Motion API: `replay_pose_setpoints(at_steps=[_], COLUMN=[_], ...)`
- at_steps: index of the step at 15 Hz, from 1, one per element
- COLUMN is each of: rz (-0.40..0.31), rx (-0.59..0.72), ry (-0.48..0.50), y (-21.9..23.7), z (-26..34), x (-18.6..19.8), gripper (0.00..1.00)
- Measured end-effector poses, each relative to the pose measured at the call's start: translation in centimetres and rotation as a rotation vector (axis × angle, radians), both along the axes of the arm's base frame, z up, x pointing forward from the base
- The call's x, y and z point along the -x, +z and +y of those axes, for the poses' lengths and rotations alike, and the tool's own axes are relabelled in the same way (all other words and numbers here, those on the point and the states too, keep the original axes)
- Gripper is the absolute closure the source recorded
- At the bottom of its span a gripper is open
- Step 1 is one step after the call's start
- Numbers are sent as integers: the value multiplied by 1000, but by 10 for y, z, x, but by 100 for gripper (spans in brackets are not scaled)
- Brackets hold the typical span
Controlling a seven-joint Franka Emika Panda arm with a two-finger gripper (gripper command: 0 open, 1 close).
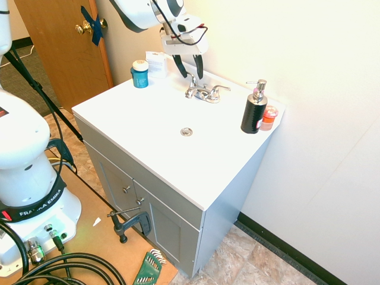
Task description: Turn off the hot water
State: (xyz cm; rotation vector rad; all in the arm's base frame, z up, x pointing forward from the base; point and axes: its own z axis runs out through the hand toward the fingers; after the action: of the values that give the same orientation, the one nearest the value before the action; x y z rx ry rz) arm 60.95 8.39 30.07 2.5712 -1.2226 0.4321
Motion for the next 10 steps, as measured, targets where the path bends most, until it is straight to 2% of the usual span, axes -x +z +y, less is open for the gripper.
replay_pose_setpoints(at_steps=[4,10], rz=[0,52], rx=[-54,-222], ry=[-25,-53], y=[5,34], z=[-1,-31], x=[6,95], gripper=[0,0])
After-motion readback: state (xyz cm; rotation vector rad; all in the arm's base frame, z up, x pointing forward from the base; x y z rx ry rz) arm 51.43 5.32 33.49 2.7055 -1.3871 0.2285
